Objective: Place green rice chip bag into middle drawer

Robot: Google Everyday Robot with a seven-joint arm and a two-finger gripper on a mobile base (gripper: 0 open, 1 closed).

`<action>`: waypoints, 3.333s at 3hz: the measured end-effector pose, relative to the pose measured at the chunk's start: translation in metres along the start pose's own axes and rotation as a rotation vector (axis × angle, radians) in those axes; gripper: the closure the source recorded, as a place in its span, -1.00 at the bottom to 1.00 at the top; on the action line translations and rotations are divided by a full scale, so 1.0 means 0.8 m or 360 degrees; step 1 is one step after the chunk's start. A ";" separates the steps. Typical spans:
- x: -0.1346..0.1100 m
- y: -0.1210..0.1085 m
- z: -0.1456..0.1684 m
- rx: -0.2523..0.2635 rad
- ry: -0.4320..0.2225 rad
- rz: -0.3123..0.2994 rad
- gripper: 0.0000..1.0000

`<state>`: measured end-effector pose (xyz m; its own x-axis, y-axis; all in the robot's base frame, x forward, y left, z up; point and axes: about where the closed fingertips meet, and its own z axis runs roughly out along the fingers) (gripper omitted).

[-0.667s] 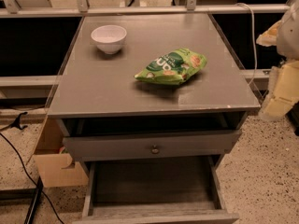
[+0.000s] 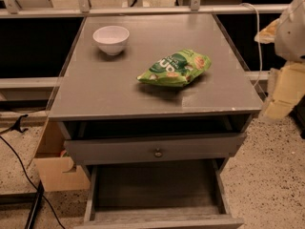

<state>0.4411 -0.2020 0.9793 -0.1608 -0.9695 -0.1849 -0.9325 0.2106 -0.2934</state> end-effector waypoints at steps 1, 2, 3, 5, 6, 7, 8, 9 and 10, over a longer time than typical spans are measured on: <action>-0.041 -0.010 0.028 0.0081 -0.0029 -0.0136 -1.00; -0.089 -0.037 0.080 0.0180 -0.0120 -0.0240 -1.00; -0.114 -0.060 0.125 0.0218 -0.0242 -0.0255 -1.00; -0.160 -0.094 0.191 0.0245 -0.0444 -0.0275 -1.00; -0.182 -0.105 0.202 0.0263 -0.0516 -0.0301 -1.00; -0.196 -0.111 0.204 0.0277 -0.0555 -0.0322 -1.00; -0.196 -0.111 0.204 0.0277 -0.0555 -0.0322 -0.64; -0.196 -0.111 0.204 0.0277 -0.0555 -0.0322 -0.15; -0.196 -0.111 0.204 0.0277 -0.0555 -0.0322 0.31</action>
Offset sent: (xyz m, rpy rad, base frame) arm 0.0947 0.1035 -0.0600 0.0131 -0.2128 0.2002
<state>0.6015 -0.0485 0.8814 0.1660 -0.8993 -0.4045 -0.8608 0.0680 -0.5044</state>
